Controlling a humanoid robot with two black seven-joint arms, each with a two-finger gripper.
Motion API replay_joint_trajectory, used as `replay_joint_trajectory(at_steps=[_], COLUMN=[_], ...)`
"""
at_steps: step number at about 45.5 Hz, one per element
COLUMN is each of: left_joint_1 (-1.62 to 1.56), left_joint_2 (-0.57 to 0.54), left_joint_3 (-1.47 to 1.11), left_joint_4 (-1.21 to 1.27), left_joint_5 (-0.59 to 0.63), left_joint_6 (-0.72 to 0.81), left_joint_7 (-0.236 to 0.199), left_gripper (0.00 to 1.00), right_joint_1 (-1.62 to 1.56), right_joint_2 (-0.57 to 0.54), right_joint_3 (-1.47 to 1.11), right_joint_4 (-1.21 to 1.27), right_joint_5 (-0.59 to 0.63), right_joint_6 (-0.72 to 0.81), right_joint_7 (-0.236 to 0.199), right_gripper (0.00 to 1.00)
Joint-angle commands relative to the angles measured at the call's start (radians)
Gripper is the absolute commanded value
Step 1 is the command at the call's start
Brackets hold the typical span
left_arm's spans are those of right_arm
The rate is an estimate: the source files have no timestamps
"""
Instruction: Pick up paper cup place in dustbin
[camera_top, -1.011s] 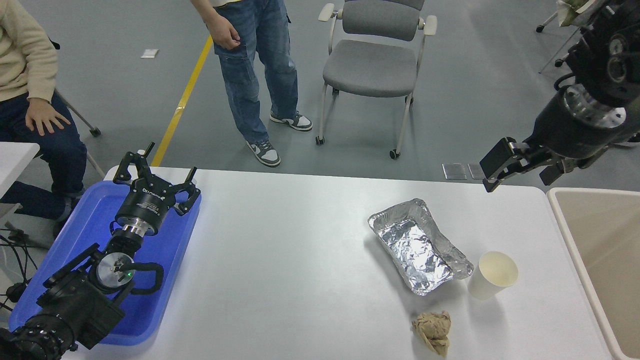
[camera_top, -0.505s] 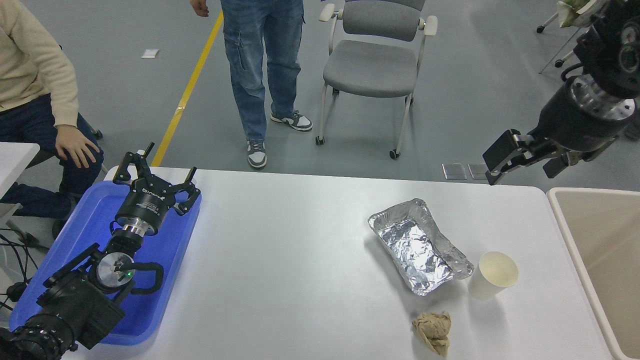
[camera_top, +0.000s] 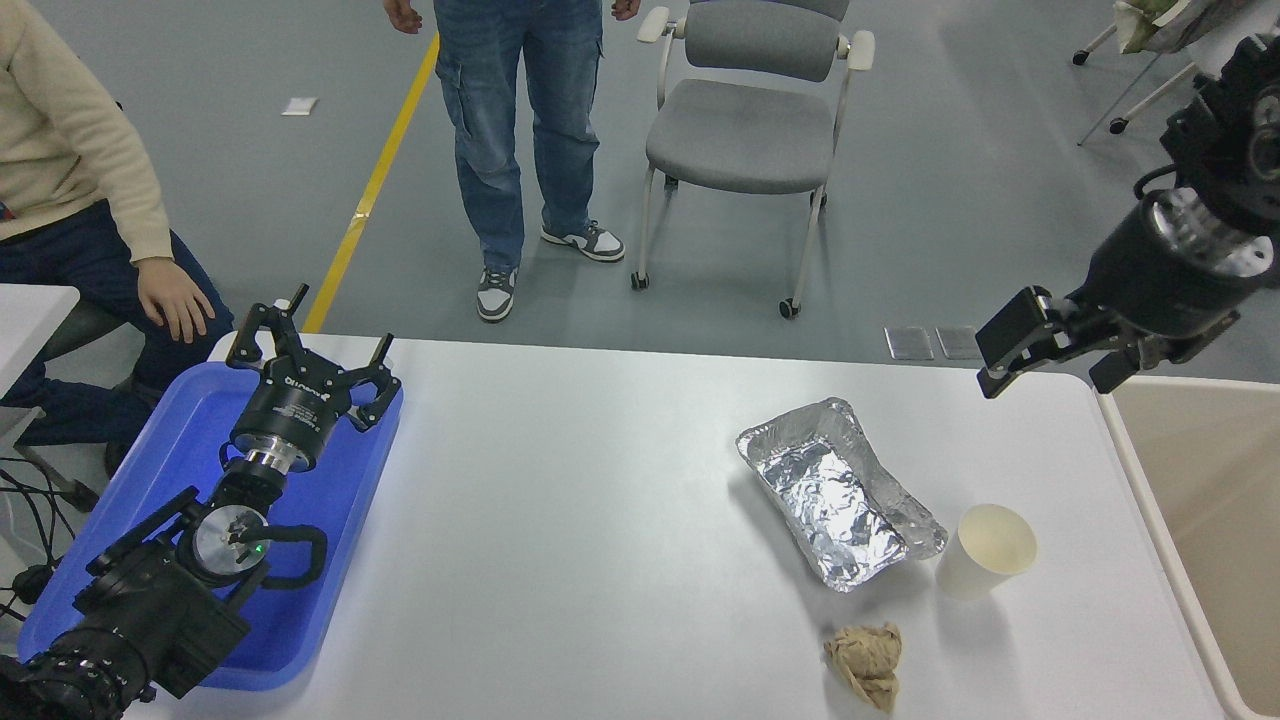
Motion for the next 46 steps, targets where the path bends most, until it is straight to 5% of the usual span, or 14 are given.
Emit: replay_joint_trajectory(at_steps=[1, 46], left_joint_1=[0.0, 0.0], left_joint_2=[0.0, 0.0], left_joint_3=[0.0, 0.0], left_joint_4=[0.0, 0.0], left_joint_5=[-0.001, 0.001], left_joint_6=[0.0, 0.0], left_joint_7=[0.0, 0.0], left_gripper=[1.0, 1.0], right_joint_1=[-0.115, -0.646], right_joint_2=[-0.028, 0.01], right_joint_3=[0.014, 0.11], right_joint_4=[-0.001, -0.338], right_joint_5=[-0.01, -0.024], right_joint_6=[-0.115, -0.27], right_joint_7=[-0.003, -0.003], right_gripper=[1.0, 0.99])
